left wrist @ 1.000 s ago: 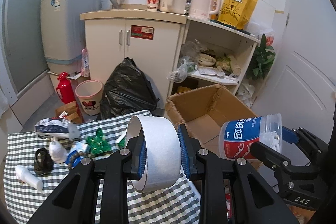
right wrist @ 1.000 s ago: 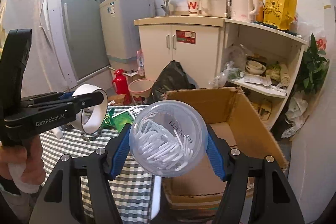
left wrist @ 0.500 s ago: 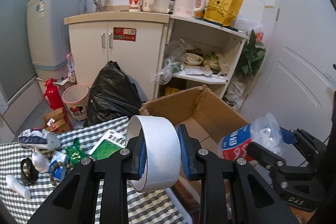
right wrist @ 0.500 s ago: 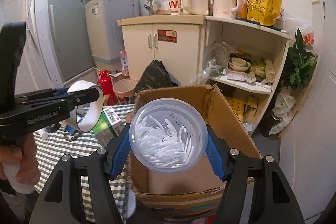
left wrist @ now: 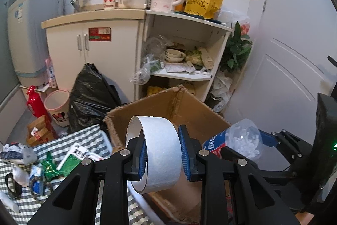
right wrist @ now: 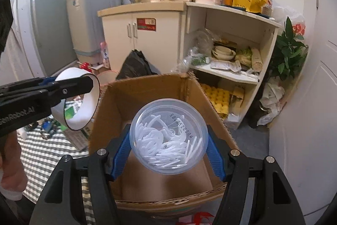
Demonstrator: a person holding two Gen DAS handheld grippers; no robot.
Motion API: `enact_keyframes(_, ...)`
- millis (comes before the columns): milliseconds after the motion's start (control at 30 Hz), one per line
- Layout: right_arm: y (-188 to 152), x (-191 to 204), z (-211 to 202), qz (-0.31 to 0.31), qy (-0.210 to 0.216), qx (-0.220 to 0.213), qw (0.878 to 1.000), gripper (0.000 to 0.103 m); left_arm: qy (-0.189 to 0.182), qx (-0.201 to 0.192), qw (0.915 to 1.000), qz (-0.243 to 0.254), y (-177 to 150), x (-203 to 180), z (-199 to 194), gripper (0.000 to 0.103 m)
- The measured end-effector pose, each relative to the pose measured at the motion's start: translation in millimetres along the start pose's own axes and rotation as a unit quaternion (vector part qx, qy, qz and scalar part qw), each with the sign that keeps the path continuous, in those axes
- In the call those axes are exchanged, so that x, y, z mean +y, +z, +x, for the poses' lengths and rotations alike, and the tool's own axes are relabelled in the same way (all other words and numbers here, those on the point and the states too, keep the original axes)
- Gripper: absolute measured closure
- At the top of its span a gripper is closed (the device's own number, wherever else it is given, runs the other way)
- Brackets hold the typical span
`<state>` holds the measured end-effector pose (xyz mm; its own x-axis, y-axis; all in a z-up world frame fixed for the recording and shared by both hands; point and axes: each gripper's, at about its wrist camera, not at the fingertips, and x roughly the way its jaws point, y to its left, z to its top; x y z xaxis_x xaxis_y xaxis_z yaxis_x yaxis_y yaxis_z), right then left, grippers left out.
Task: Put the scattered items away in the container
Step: 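Carry the tape roll and floss jar with both grippers over the cardboard box, then open both grippers to drop the tape roll and floss jar into the box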
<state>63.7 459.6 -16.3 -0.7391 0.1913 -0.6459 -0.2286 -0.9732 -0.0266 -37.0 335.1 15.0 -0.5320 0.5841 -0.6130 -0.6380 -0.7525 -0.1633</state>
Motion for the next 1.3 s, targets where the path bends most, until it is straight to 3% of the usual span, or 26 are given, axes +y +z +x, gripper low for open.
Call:
enact_keyframes(367,-3.9,-11.7,35.2,-0.003,-0.019,0.060,0.998,0.037,-0.038,0.046,0.9982,0.000,0.6,-9.8,48.6,0.076)
enact_keyframes(933,-22.7,-15.1,76.1,-0.018,-0.031,0.147,0.988,0.038,-0.053,0.121,0.9912,0.004,-16.9,-17.1,110.9,0.076)
enact_keyframes(1067,-25.1,-13.0,77.3,-0.024,-0.033,0.149,0.988,0.038,-0.049,0.143,0.9885,-0.003,-22.4,-14.7,122.9,0.076)
enact_keyframes(1300,-18.3,-8.1,67.6,-0.027,-0.033,0.132,0.990,0.038,-0.046,0.145,0.9883,0.005,-23.4,-17.5,122.4,0.075)
